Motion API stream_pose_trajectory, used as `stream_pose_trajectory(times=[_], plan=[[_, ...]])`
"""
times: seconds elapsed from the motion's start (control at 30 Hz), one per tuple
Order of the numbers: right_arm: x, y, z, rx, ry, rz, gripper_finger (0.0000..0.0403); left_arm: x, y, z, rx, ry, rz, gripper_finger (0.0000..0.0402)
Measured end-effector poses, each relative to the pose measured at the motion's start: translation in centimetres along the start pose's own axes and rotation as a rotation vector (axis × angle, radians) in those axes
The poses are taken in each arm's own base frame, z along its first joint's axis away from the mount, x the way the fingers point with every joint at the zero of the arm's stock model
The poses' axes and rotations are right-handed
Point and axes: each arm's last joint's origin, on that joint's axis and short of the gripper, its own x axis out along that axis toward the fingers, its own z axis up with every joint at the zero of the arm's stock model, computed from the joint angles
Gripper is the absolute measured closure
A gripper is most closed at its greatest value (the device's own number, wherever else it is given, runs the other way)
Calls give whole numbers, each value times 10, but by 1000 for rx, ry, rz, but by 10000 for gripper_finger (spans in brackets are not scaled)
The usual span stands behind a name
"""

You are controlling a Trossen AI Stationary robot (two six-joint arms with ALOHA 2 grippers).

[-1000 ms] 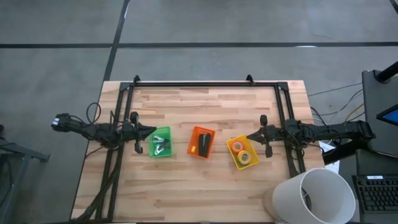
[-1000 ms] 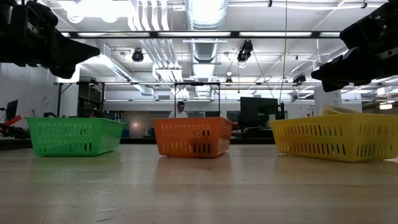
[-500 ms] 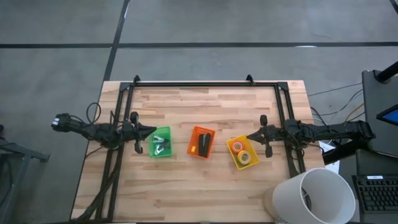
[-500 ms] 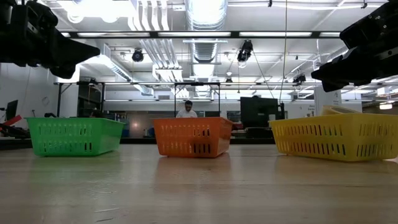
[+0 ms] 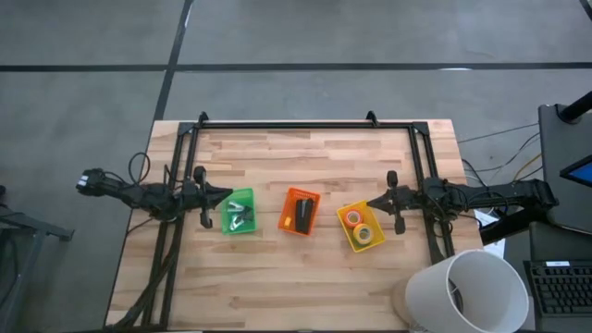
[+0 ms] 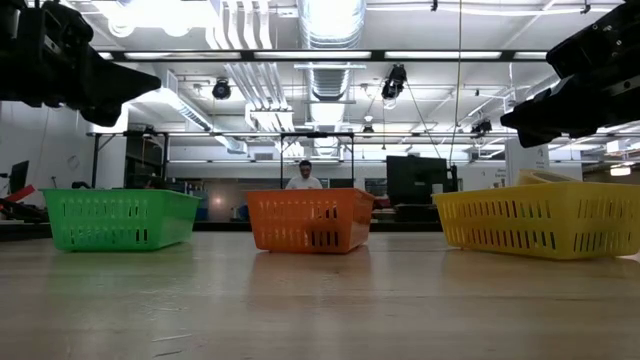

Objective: Pick and place Stapler, Stapler remover, tape
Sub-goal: Return to Home Position

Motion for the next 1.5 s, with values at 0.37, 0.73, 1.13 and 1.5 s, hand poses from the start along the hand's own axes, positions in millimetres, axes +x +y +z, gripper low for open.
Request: stream_pose_trajectory(times=[0.37, 0.73, 1.13, 1.5], plan=[[0, 0, 0, 1, 0, 0, 394, 0, 0, 0, 0, 0, 0, 383], [0, 0, 0, 1, 0, 0, 394, 0, 0, 0, 0, 0, -1, 387], [0, 0, 0, -1, 0, 0, 394, 0, 0, 0, 0, 0, -1, 388], [0, 0, 0, 0, 0, 0, 394, 0, 0, 0, 0, 0, 0, 383]])
